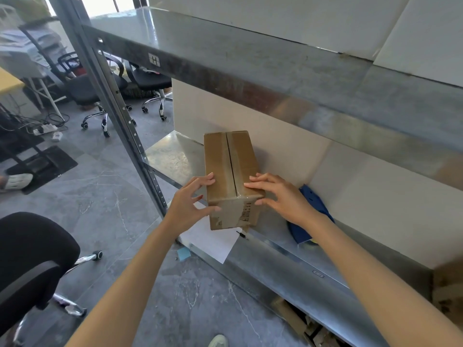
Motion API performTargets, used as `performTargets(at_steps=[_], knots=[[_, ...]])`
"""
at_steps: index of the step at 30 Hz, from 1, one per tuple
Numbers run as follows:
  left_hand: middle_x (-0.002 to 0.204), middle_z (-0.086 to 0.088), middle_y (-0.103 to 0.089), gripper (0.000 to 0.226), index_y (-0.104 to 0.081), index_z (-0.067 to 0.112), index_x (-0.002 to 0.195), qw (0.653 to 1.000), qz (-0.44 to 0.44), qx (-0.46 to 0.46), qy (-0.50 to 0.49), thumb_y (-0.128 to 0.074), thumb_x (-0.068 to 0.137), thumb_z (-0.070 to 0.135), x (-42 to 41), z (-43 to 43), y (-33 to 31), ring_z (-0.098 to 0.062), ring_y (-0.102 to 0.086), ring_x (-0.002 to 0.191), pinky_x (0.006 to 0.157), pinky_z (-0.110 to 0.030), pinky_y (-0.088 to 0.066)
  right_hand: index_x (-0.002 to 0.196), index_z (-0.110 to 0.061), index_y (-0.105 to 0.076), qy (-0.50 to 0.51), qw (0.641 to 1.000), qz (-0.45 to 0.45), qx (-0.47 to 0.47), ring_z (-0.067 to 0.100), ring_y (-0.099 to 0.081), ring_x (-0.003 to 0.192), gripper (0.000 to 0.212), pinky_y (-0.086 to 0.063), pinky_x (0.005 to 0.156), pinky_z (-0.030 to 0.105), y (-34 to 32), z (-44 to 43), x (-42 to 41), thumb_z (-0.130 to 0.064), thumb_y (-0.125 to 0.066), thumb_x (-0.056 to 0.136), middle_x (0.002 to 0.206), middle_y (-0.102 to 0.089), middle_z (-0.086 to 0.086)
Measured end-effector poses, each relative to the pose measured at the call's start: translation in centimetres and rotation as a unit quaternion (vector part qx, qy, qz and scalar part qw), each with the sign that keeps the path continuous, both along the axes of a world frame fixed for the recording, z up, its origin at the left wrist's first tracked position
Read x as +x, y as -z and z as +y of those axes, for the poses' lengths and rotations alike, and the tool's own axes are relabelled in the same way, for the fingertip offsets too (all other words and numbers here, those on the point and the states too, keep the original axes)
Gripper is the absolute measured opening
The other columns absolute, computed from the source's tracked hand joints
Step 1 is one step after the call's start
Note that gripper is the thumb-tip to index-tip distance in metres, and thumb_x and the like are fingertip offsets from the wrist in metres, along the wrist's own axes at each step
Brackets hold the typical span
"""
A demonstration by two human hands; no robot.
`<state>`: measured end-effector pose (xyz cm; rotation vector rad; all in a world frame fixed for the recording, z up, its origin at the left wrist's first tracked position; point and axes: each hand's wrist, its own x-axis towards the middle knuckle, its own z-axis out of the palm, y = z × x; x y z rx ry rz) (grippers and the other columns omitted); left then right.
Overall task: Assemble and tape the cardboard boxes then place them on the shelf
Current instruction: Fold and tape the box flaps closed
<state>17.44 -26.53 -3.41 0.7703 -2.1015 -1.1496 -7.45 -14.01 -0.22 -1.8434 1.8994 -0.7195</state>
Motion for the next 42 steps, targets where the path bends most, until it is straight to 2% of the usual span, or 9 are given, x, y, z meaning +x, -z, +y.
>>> performTargets(at_steps=[3,8,14,17,21,26,33,37,42], knots=[[0.143,0.021,-0.049,0.065,-0.058,0.023,0.133,0.998,-0.035,-0.053,0.023,-0.086,0.074,0.022,0.5,-0.4,0.0,-0.001,-0.043,0.136,0.112,-0.025,-0.037,0.133,-0.033,-0.058,0.001,1.000,0.003,-0.009,0.002,-0.036,0.137,0.053,-0.033,0.114,0.031,-0.3,-0.1,-0.2,-0.007,-0.068,0.088,0.139,-0.050,-0.014],[0.144,0.012,-0.049,0.063,-0.061,0.020,0.130,0.990,-0.045,-0.135,0.011,-0.084,0.073,0.033,-0.9,1.2,0.3,-0.005,-0.022,0.148,0.112,-0.006,-0.015,0.133,-0.020,-0.060,0.008,1.000,0.015,-0.020,0.009,-0.036,0.140,0.051,-0.032,0.117,0.034,-0.9,0.4,-1.0,0.008,-0.059,0.090,0.145,-0.049,-0.005],[0.128,-0.002,-0.059,0.053,-0.067,0.008,0.107,0.987,-0.024,-0.161,-0.004,-0.088,0.067,0.036,-3.9,3.5,0.1,-0.021,-0.032,0.146,0.118,-0.055,-0.027,0.134,-0.025,-0.059,0.026,0.999,0.030,-0.016,0.000,-0.031,0.137,0.046,-0.027,0.113,0.025,-1.5,1.7,-1.9,-0.014,-0.068,0.091,0.148,-0.045,-0.011],[0.118,-0.002,-0.061,0.054,-0.067,0.010,0.101,0.975,-0.037,-0.217,-0.042,-0.086,0.065,0.046,-5.9,5.0,0.6,-0.025,-0.048,0.134,0.117,-0.062,-0.022,0.132,-0.032,-0.059,0.055,0.998,-0.005,-0.024,-0.003,-0.027,0.139,0.044,-0.023,0.113,0.024,-1.2,2.7,-2.0,-0.029,-0.070,0.090,0.145,-0.044,-0.017],[0.107,0.003,-0.062,0.059,-0.067,0.015,0.096,0.962,-0.053,-0.252,-0.091,-0.086,0.060,0.058,-8.6,6.3,0.7,-0.018,-0.058,0.105,0.120,-0.047,-0.023,0.129,-0.031,-0.062,0.149,0.985,-0.061,-0.055,-0.005,-0.027,0.136,0.041,-0.022,0.110,0.023,-0.4,3.0,-1.2,-0.038,-0.068,0.089,0.140,-0.042,-0.022],[0.108,0.006,-0.064,0.050,-0.070,0.018,0.098,0.965,-0.015,-0.258,-0.034,-0.080,0.069,0.058,-9.0,4.9,0.3,-0.017,-0.060,0.103,0.114,-0.029,-0.025,0.127,-0.029,-0.061,0.235,0.969,-0.053,-0.059,0.002,-0.029,0.138,0.040,-0.023,0.105,0.021,0.4,2.2,0.6,-0.045,-0.064,0.091,0.145,-0.042,-0.014],[0.116,0.013,-0.064,0.048,-0.069,0.026,0.108,0.969,-0.038,-0.244,0.001,-0.065,0.080,0.064,-5.6,-5.1,-1.6,-0.010,-0.056,0.114,0.114,-0.025,-0.023,0.125,-0.026,-0.061,0.281,0.952,-0.093,-0.075,0.003,-0.031,0.137,0.033,-0.020,0.107,0.014,0.2,1.9,2.4,-0.028,-0.066,0.093,0.143,-0.042,-0.012],[0.134,0.018,-0.050,0.052,-0.062,0.029,0.125,0.981,-0.082,-0.173,0.034,-0.067,0.081,0.058,-5.8,-9.7,-1.7,-0.011,-0.046,0.124,0.099,-0.029,-0.039,0.127,-0.024,-0.058,0.340,0.934,-0.089,-0.069,0.004,-0.038,0.132,0.036,-0.019,0.099,0.001,-0.1,0.8,3.0,-0.017,-0.065,0.092,0.137,-0.047,-0.010],[0.125,0.013,-0.052,0.058,-0.063,0.030,0.123,0.975,-0.117,-0.183,0.041,-0.065,0.077,0.066,-7.0,-11.1,-1.6,-0.014,-0.038,0.118,0.092,-0.032,-0.044,0.122,-0.020,-0.056,0.460,0.884,0.012,-0.079,0.011,-0.037,0.121,0.038,-0.032,0.093,0.020,0.4,-2.5,4.9,-0.042,-0.062,0.092,0.125,-0.044,-0.005]])
